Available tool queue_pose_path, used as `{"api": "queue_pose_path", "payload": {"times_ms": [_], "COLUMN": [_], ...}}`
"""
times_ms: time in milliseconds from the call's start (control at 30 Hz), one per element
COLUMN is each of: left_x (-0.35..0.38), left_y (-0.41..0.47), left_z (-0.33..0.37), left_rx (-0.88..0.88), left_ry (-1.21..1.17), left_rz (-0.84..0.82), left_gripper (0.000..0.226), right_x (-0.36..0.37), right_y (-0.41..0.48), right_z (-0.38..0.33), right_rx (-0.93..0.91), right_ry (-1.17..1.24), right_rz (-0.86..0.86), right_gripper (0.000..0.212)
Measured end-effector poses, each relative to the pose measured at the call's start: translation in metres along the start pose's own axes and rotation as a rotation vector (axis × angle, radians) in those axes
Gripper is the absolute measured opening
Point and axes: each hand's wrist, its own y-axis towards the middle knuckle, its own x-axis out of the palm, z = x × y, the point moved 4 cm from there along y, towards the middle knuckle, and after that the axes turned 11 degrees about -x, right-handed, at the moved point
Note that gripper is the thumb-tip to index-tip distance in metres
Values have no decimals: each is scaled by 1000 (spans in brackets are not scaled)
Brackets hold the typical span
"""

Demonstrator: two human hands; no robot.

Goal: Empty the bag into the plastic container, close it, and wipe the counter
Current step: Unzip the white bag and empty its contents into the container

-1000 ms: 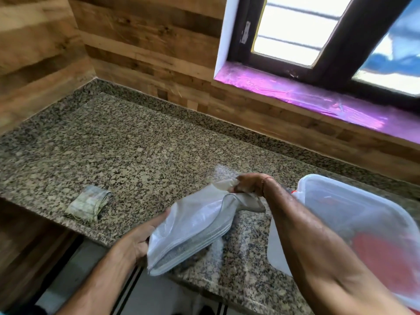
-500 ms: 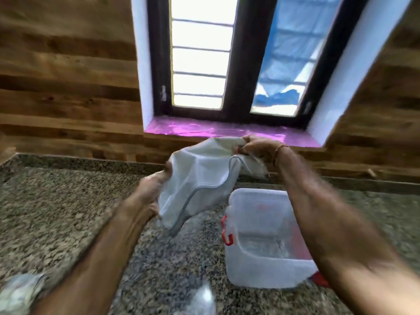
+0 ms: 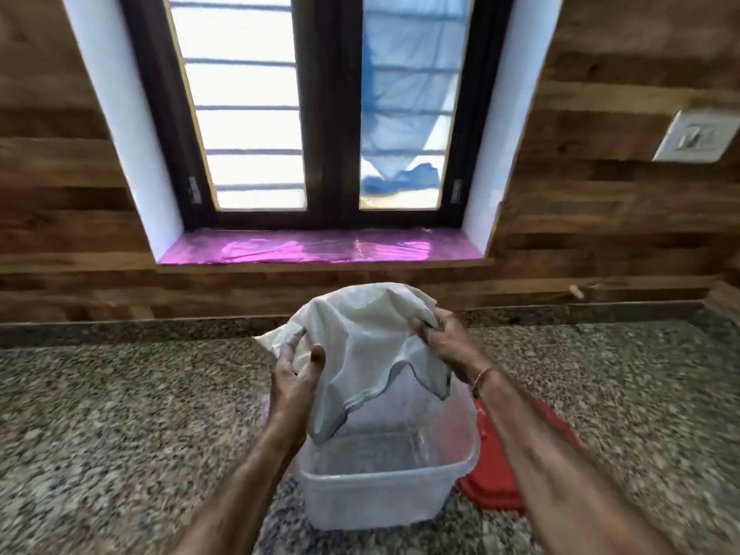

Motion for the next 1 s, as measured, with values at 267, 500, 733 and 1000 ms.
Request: {"api": "queue_pose_path", "payload": {"times_ms": [267, 500, 733, 1000], "left_x": [9, 11, 11, 7], "left_y": [-19, -27, -14, -10], "left_z": [-20, -28, -35, -42], "left_rx": [-14, 2, -180, -54], "left_ry": [183, 48, -323, -230], "left_rz": [11, 19, 175, 373], "left_gripper": [57, 60, 21, 49], "right_x": [1, -3, -6, -1], "right_y": [-36, -32, -17, -8], "right_z": [41, 46, 60, 75], "right_rx": [-86, -17, 153, 317], "right_ry": [135, 379, 526, 287], "right_rz": [-18, -9, 128, 458], "right_gripper": [40, 34, 53, 30]}}
